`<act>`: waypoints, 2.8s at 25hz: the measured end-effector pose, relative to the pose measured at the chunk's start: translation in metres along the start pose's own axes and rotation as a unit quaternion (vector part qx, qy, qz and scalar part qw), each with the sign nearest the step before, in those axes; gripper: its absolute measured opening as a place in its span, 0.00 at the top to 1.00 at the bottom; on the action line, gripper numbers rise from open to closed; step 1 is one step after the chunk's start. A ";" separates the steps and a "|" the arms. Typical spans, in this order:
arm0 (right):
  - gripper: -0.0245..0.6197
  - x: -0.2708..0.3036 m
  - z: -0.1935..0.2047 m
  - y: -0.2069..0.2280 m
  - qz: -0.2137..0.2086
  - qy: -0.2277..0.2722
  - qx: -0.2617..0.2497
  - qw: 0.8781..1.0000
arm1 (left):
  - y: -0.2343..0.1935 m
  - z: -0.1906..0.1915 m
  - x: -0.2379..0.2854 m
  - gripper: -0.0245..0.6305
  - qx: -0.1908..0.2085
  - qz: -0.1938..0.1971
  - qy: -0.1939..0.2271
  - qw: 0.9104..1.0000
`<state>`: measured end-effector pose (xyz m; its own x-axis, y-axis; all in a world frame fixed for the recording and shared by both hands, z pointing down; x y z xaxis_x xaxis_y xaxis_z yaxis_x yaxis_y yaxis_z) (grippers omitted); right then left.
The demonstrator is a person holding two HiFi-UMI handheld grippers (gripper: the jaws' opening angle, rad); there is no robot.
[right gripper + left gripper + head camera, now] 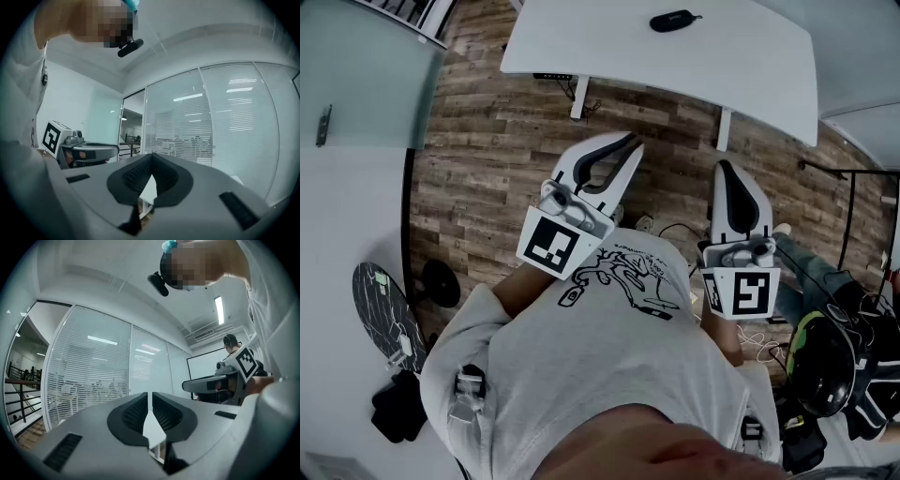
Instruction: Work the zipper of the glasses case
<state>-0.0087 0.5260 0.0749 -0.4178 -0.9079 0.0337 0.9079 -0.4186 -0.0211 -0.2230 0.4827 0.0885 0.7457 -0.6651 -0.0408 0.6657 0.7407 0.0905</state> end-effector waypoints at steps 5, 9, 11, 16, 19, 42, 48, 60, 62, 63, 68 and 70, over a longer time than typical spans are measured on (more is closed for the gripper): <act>0.95 0.016 0.002 -0.010 0.003 0.001 0.012 1.000 | -0.020 0.002 -0.005 0.90 0.000 0.004 0.000 1.000; 0.95 0.025 0.001 -0.021 0.010 0.004 0.014 1.000 | -0.034 0.003 -0.012 0.90 -0.002 0.008 0.001 1.000; 0.95 0.030 0.001 -0.026 0.016 0.004 0.016 1.000 | -0.041 0.004 -0.015 0.90 -0.003 0.010 -0.001 1.000; 0.95 0.040 0.004 -0.035 0.017 0.003 0.021 1.000 | -0.053 0.007 -0.021 0.90 -0.007 0.014 -0.005 1.000; 0.95 0.042 0.005 -0.039 0.016 0.005 0.020 1.000 | -0.057 0.009 -0.026 0.90 -0.007 0.016 -0.006 1.000; 0.95 0.091 0.028 0.061 0.016 -0.004 0.041 0.999 | -0.070 0.026 0.087 0.90 -0.009 0.028 -0.013 0.999; 0.95 0.109 0.029 0.110 0.014 -0.008 0.048 0.999 | -0.077 0.029 0.137 0.90 -0.014 0.022 -0.023 0.999; 0.95 0.131 0.025 0.191 0.005 -0.009 0.061 0.998 | -0.075 0.023 0.213 0.90 -0.017 0.004 -0.036 0.999; 0.95 0.135 0.028 0.204 0.001 -0.011 0.063 0.998 | -0.075 0.026 0.226 0.90 -0.015 0.000 -0.039 0.999; 0.95 0.137 0.030 0.211 -0.001 -0.012 0.064 0.998 | -0.075 0.028 0.232 0.90 -0.014 -0.002 -0.040 0.999; 0.95 0.147 0.034 0.233 -0.009 -0.018 0.064 0.998 | -0.076 0.031 0.252 0.90 -0.019 -0.017 -0.040 0.999; 0.95 0.145 0.031 0.232 -0.011 -0.019 0.062 0.998 | -0.075 0.027 0.251 0.90 -0.018 -0.018 -0.040 0.999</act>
<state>0.1425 0.2973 0.1056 -0.4387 -0.8959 0.0705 0.8965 -0.4309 0.1029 -0.0869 0.2578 0.0986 0.7173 -0.6958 0.0361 0.6939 0.7181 0.0537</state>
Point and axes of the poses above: the fingertips, and each gripper's own axes: x forward along the fingers, y to its right, z out of its underside, the point moved 9 cm from there along -x, backward along the fingers, and after that the axes turned 3 degrees about x, right-handed, at the moved point
